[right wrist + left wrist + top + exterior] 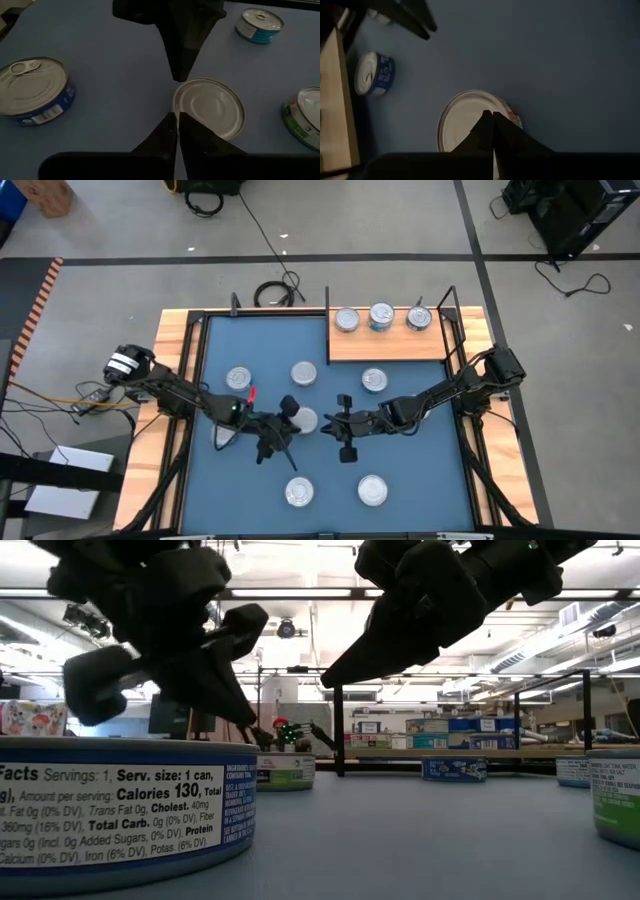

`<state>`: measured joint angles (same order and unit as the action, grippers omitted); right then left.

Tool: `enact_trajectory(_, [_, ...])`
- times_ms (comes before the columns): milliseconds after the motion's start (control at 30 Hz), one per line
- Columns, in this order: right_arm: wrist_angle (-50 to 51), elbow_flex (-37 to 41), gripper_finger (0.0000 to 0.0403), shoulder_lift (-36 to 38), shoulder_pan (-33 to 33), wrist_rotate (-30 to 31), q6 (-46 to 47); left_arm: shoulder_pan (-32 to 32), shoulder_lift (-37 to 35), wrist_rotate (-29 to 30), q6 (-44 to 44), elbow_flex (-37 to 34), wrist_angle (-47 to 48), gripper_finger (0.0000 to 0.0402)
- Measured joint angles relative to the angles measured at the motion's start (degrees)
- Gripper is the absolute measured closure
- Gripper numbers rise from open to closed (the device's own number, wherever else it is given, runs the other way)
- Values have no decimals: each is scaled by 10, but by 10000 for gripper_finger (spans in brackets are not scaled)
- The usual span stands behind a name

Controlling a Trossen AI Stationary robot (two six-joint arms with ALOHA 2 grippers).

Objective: Stack canned seafood by type on shelf
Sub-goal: Stack the top left green tuna can onto the green tuna can on the shelf

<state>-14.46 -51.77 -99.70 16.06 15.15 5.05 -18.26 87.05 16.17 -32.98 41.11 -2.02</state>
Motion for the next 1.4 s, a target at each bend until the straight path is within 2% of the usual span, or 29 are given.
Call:
enact_trajectory(267, [10, 0, 309, -15, 2, 32, 14, 20, 0, -53, 76, 29, 58, 398])
enact_trajectory(467, [0, 0, 258, -18, 3, 46, 13, 20, 5, -66, 89, 26, 72, 356])
enact_trajectory(600, [-1, 0, 246, -18, 2, 49, 11, 20, 18, -58, 89, 26, 62, 323])
enact_trajectory(733, [-2, 0, 247, -18, 2, 49, 8, 20, 39, -39, 107, 34, 57, 311])
enact_trajectory(1067, [0, 0, 250, -18, 2, 49, 8, 20, 91, -24, 146, 70, 59, 331])
enact_trajectory(1400, [0, 0, 253, -18, 2, 54, 7, 20, 107, 16, 150, 71, 47, 396])
